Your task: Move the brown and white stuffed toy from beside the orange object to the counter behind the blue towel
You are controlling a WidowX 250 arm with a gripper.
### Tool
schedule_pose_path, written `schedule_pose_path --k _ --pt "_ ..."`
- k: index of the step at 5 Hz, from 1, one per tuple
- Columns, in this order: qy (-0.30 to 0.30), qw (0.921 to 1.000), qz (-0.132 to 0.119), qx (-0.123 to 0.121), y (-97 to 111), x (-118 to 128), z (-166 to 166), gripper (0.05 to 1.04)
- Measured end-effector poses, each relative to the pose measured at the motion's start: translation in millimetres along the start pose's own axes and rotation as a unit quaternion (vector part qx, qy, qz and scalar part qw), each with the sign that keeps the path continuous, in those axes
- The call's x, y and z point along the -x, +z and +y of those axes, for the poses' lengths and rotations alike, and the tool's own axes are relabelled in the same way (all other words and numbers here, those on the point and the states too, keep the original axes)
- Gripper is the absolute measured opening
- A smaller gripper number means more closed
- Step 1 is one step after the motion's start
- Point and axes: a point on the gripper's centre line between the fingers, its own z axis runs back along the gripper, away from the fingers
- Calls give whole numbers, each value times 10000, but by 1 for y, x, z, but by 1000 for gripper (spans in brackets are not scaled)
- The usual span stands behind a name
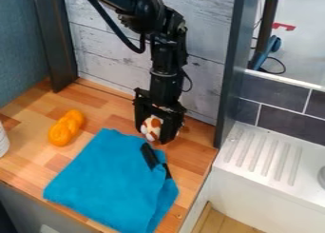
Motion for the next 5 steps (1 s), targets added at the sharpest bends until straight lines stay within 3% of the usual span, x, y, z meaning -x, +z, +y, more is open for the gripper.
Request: schedule_pose_path --k 1,2,3,4,5 --pt "148 9993 -332 65 20 3 -2 1010" --pt "407 9938 -1033 8 69 15 8 1004" --pt "707 9887 -1320 22 96 41 24 1001" --pt "808 9902 -1135 -96 100 64 40 1001" --pt "928 9921 -810 -222 89 90 65 1001"
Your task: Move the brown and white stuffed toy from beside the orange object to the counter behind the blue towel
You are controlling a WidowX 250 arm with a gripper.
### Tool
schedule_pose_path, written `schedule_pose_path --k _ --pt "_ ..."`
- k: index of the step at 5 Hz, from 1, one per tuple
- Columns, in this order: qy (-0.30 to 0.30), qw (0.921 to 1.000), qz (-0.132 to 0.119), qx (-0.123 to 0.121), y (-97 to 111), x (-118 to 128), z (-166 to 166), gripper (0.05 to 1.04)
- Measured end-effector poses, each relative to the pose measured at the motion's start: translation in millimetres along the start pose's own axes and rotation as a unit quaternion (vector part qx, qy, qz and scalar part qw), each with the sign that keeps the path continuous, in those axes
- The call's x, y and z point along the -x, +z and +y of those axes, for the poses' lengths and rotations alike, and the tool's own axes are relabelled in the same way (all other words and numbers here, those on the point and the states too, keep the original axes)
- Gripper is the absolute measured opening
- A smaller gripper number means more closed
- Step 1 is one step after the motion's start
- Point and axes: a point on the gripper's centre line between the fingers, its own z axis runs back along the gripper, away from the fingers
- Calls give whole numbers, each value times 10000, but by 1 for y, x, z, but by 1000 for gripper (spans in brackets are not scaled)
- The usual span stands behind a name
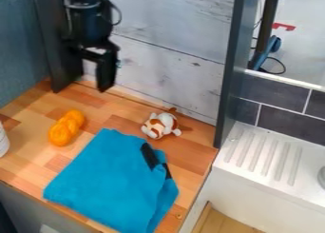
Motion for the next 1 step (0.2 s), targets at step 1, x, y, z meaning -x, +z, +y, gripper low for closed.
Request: schedule_pose_path --k 1 --pt "-13 9999 132 -6 -9 15 14 1001"
